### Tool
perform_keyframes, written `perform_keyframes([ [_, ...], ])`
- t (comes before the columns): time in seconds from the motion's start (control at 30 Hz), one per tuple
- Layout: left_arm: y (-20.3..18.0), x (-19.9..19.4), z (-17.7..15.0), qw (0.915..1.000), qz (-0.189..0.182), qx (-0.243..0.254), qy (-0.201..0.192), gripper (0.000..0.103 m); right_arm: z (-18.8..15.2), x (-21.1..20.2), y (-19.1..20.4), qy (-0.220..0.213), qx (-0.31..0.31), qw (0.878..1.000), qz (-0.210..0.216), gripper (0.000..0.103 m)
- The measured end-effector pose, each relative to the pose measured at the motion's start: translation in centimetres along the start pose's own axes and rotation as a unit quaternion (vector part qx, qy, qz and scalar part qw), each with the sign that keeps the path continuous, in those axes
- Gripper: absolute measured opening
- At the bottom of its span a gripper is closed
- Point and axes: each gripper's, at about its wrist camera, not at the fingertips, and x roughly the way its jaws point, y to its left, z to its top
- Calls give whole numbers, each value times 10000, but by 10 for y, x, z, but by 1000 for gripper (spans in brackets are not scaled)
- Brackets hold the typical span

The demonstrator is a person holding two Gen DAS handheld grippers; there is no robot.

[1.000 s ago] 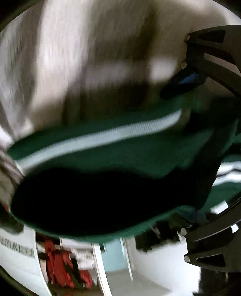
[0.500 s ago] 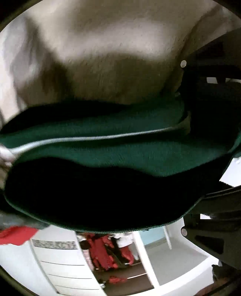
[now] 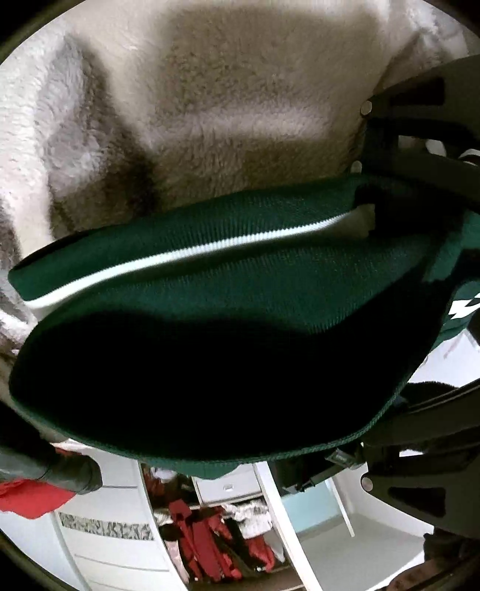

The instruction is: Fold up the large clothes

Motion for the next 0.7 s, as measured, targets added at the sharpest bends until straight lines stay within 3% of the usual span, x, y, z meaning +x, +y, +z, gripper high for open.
perform_keyframes([
  [0.17, 13, -7, 2, 9998, -151, 19, 118, 84, 2, 1, 13, -82, 16, 9997, -213, 78],
  [0.33, 16, -19, 3, 9998, -82, -37, 165, 84, -15, -40, 34, -653, 47, 9932, -967, 78],
  [0.43, 15, -49, 9, 9996, 197, -108, -169, 84, -20, -69, 79, -1089, -306, 9764, -1838, 78],
  [0.47, 15, -59, 12, 9987, 376, -104, -319, 84, -38, -90, 85, -1194, -470, 9692, -2100, 78],
  [0.57, 11, -71, 27, 9962, 674, 123, -534, 84, -28, -102, 149, -1504, -1262, 9391, -2819, 78],
  [0.6, 10, -69, 34, 9959, 717, 233, -493, 84, -26, -108, 158, -1527, -1422, 9361, -2831, 78],
  [0.7, -2, -64, 46, 9937, 862, 540, -475, 84, 7, -71, 228, -1218, -1844, 9461, -2369, 78],
])
